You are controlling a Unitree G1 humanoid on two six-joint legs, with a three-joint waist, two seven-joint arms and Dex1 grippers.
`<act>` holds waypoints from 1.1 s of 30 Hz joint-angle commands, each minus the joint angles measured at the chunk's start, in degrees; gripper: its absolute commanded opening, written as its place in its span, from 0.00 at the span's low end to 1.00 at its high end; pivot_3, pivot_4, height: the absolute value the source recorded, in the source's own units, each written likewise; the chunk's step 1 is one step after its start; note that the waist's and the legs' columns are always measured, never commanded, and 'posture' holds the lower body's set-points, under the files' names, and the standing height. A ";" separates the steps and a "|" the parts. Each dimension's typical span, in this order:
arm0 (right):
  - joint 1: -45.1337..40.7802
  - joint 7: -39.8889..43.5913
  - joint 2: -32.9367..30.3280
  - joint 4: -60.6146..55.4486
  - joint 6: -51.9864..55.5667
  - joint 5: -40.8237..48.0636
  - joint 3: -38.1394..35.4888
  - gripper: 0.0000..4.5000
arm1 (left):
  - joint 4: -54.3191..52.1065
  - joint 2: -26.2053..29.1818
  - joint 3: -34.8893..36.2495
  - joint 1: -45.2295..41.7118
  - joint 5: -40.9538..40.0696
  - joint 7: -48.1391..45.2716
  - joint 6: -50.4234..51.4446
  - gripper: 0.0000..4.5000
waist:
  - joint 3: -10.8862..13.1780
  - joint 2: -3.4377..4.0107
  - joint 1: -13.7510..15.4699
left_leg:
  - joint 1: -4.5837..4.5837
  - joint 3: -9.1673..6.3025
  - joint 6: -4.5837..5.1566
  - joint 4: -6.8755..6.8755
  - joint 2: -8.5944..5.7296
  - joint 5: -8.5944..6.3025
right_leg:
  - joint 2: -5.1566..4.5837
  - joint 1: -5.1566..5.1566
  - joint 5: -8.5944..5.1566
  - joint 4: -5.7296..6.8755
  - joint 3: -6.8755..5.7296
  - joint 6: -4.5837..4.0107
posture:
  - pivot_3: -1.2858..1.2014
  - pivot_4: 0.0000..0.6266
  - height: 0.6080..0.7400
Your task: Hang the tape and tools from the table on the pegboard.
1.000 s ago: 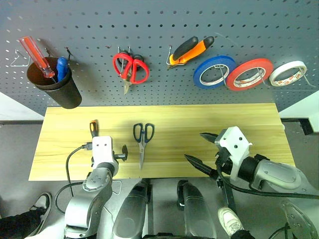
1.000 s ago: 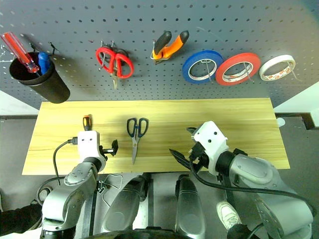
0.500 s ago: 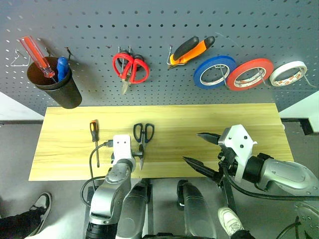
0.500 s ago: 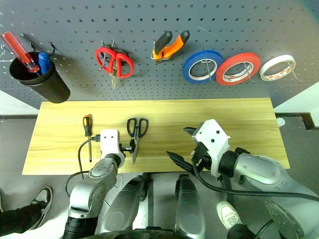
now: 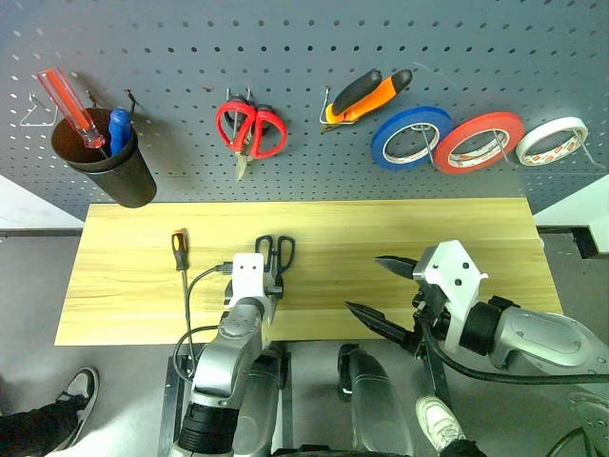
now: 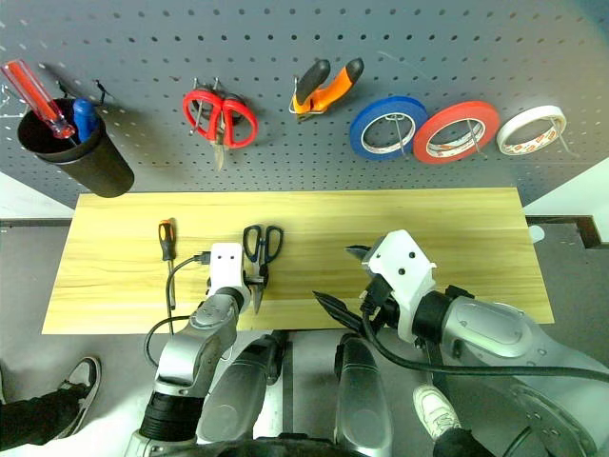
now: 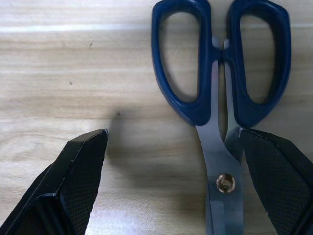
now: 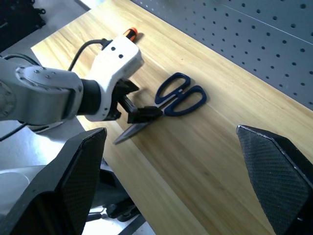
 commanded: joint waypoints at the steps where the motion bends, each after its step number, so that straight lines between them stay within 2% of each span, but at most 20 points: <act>1: 0.19 -1.94 -1.14 -2.35 -2.00 1.93 0.52 0.99 | 0.16 -2.16 -2.75 0.76 0.62 -0.75 1.88 1.00 | 0.00 0.00 0.01 | 0.00 0.00 0.00 0.00 0.00 0.00 | 0.00 0.01 0.00 -0.02 0.00 0.01 | 0.49 0.67 0.77; 11: 1.19 -4.04 -2.30 -2.35 -2.95 0.38 2.64 0.99 | -4.29 -1.56 -4.98 3.14 0.85 -2.38 2.58 1.00 | 0.01 -0.02 -0.02 | 0.00 0.00 0.00 -0.02 0.00 0.00 | 0.00 0.05 0.02 -0.15 0.00 0.04 | 0.50 0.65 0.77; 24: 1.41 -5.03 -3.50 -2.35 -5.51 2.56 3.00 0.99 | 7.18 -2.51 -1.88 -1.58 1.61 -0.56 -2.78 1.00 | 0.01 -0.01 0.07 | 0.03 -0.01 0.04 -0.03 0.00 -0.02 | 0.00 0.10 0.03 -0.21 -0.02 0.06 | 0.49 0.65 0.77; 33: 4.54 -4.21 -9.58 -2.35 -9.12 5.82 1.77 0.99 | 8.07 -2.66 -1.97 -1.41 1.40 -0.57 -2.97 1.00 | 0.01 -0.01 0.04 | 0.08 -0.02 0.06 -0.01 0.01 -0.03 | 0.00 0.19 0.05 -0.24 -0.02 0.10 | 0.49 0.66 0.77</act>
